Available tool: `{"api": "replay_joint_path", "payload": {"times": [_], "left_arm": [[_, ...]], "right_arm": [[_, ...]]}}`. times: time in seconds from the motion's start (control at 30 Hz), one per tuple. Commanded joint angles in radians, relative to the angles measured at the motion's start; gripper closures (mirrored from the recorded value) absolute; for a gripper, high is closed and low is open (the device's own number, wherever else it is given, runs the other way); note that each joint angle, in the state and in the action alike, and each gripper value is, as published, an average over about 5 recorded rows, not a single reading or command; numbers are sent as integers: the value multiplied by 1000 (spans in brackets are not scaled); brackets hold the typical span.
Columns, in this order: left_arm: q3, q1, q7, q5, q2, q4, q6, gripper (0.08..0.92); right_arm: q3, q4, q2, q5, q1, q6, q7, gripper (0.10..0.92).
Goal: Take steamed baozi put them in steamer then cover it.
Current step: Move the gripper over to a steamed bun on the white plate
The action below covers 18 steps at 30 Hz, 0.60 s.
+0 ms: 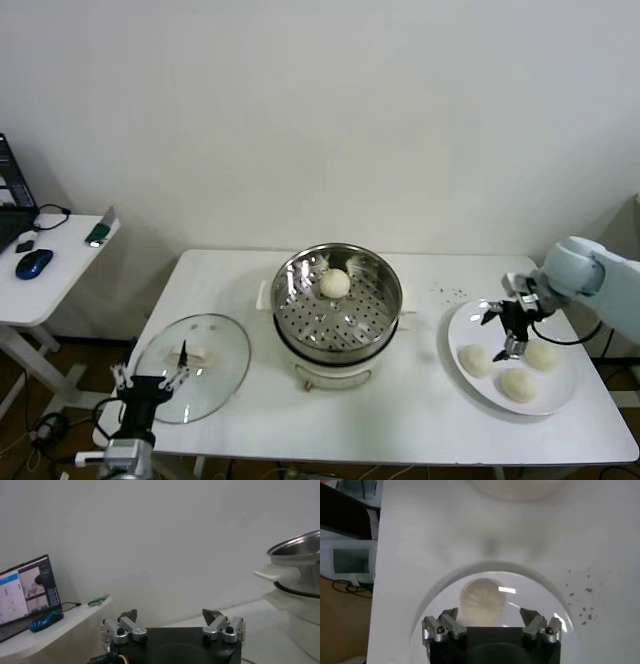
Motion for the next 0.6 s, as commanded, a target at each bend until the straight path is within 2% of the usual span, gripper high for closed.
{"api": "replay_joint_path", "payload": {"times": [0.03, 0.6], "left_arm": [[-3, 5, -3, 1, -5, 4, -1, 177], [-15, 8, -5, -7, 1, 19, -8, 177]], "right_arm": [[132, -61, 35, -70, -166, -11, 4, 203], [114, -152, 135, -79, -155, 6, -2, 203]]}}
